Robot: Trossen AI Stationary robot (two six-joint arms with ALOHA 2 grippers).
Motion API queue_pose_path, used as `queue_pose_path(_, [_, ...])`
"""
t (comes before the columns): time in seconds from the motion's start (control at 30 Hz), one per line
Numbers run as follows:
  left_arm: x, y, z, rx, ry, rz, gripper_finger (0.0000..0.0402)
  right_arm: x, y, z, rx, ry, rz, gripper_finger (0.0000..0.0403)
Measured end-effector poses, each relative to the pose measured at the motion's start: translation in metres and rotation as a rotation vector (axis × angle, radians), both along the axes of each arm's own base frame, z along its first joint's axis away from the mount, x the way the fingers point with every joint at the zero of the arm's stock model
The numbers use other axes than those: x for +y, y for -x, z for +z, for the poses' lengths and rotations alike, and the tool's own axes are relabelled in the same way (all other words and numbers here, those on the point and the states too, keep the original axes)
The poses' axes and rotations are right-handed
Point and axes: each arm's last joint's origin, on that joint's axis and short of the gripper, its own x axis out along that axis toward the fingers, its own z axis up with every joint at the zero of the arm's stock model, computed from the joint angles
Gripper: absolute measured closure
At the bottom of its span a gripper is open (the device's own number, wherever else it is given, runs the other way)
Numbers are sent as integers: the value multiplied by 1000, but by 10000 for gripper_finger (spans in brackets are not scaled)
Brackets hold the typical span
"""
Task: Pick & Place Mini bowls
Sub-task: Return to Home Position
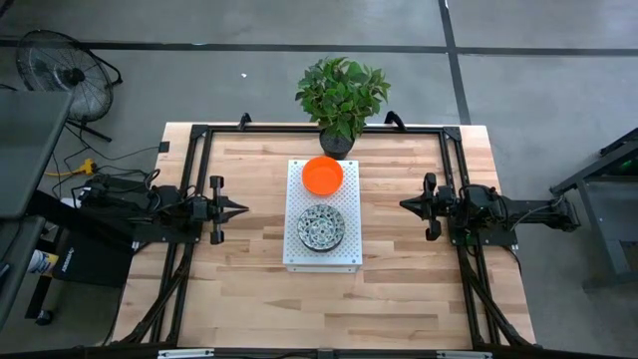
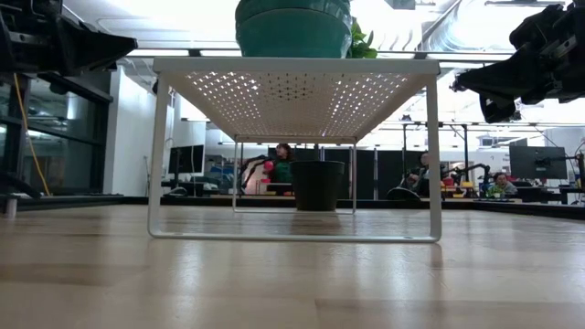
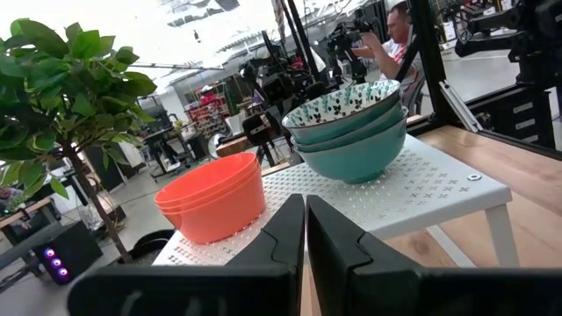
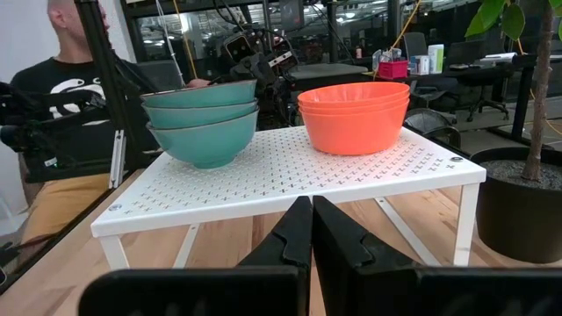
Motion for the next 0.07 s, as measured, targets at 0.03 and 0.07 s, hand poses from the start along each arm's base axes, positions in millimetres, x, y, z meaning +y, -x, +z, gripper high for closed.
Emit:
queue_pose_path(0.03, [0, 0, 0, 0, 0, 0, 392, 0, 0, 0, 0, 0, 0, 402])
queue_pose_path(0.07, [0, 0, 0, 0, 0, 0, 392, 0, 0, 0, 0, 0, 0, 402])
